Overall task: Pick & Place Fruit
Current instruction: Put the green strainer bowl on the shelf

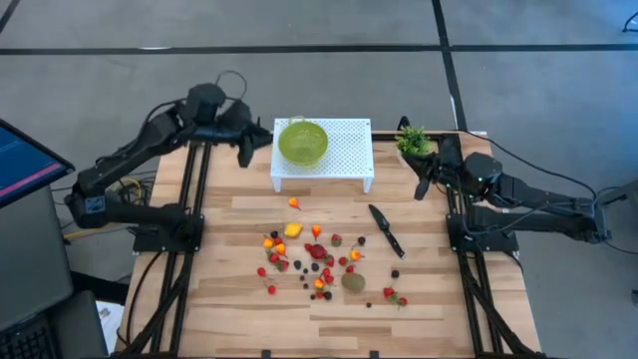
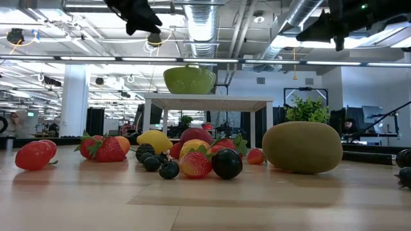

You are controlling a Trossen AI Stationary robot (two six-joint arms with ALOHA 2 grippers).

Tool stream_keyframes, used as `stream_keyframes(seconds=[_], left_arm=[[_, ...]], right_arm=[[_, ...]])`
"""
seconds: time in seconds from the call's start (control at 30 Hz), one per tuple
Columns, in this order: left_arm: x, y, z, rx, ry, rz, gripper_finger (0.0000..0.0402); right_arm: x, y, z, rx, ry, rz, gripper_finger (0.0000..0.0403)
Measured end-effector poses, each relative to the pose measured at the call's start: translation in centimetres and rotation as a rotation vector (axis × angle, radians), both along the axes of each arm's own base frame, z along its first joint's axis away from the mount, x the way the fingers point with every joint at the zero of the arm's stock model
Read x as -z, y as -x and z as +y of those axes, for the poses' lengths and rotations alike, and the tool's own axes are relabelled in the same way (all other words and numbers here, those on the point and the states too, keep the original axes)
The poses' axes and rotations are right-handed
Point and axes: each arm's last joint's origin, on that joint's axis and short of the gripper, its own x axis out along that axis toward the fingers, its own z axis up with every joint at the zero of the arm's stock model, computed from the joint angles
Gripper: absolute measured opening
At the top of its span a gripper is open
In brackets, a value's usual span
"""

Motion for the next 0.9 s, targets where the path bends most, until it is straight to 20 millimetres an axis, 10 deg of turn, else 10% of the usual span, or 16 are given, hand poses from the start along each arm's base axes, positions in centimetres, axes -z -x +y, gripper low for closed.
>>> stream_keyframes(seconds=[0.63,0.9], left_arm=[[7.2,-0.2,-0.5,0.087,-0.015,0.207,0.0142],[8.2,0.0,-0.3,0.042,-0.071,0.277,0.0142]], right_arm=[[-0.1,0.8,-1.9,0.158,-0.028,-0.031,0.0000],[0.0,0.5,-1.4,-0.032,-0.056,-0.029,0.0000]])
